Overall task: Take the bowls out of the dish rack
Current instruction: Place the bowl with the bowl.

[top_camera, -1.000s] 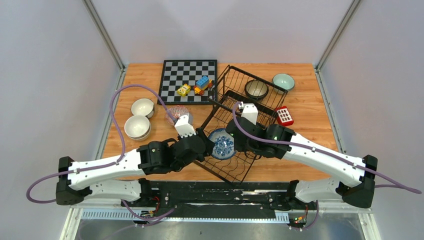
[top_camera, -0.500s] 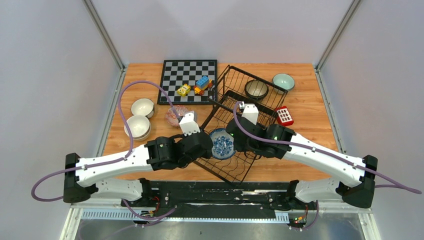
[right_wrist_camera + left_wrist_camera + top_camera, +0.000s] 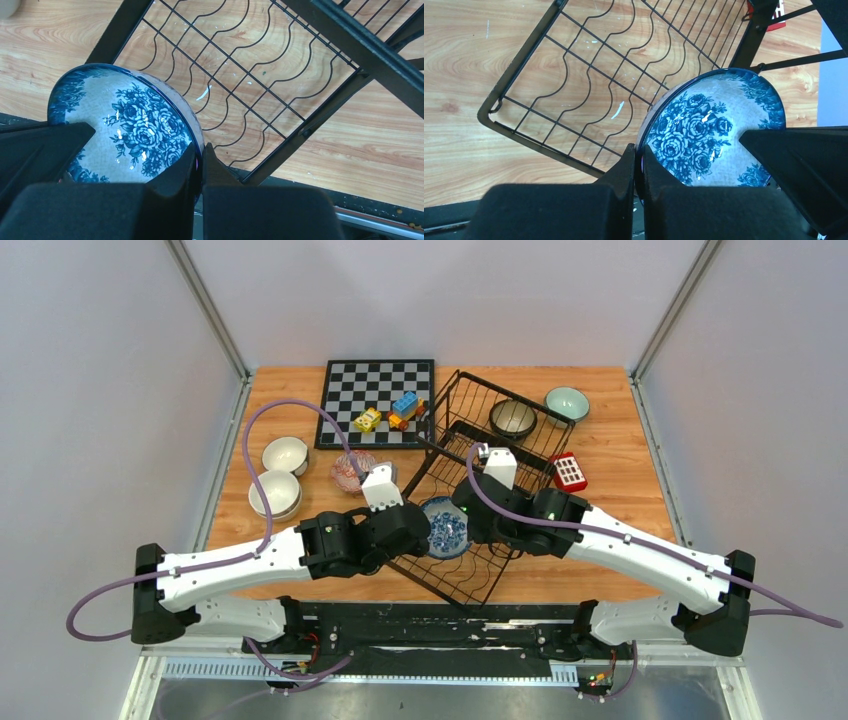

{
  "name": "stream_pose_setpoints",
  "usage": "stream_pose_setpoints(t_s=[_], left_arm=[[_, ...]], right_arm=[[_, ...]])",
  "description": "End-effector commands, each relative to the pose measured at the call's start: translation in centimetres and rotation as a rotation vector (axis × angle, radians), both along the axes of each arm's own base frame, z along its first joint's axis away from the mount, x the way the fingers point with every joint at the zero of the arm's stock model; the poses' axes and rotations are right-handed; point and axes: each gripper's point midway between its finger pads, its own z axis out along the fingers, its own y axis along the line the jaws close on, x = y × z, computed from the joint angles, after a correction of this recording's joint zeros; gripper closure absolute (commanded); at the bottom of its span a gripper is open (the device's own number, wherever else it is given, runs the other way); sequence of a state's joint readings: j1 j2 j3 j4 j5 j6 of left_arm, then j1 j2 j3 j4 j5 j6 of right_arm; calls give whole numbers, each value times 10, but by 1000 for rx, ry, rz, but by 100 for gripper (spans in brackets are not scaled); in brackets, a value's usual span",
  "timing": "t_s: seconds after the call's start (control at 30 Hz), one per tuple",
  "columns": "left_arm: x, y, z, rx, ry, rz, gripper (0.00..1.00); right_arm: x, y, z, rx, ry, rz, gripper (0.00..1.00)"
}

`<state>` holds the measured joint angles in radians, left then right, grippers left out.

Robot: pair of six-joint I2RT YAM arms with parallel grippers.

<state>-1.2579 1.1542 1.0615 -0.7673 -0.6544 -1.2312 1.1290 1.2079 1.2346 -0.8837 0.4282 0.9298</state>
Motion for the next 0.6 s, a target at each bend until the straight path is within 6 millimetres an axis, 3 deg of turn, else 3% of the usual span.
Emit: stream_pose_setpoints(t_s=[0.0,0.1,0.43,0.57], left_arm=[[4,-1,4,-13,-9,8,100],[3,-2,5,-12,-13,-4,100],[-1,-6,15,-36,-19,-54,100],[-3,-7,23,-36,-30,-82,100]], right_arm=[[4,3,7,33,-21,6,100],[3,3,8,18,-34,50,99],[-7,-8,19,-67,-102,278,44],[-13,-12,19,-112,-108,371,37]])
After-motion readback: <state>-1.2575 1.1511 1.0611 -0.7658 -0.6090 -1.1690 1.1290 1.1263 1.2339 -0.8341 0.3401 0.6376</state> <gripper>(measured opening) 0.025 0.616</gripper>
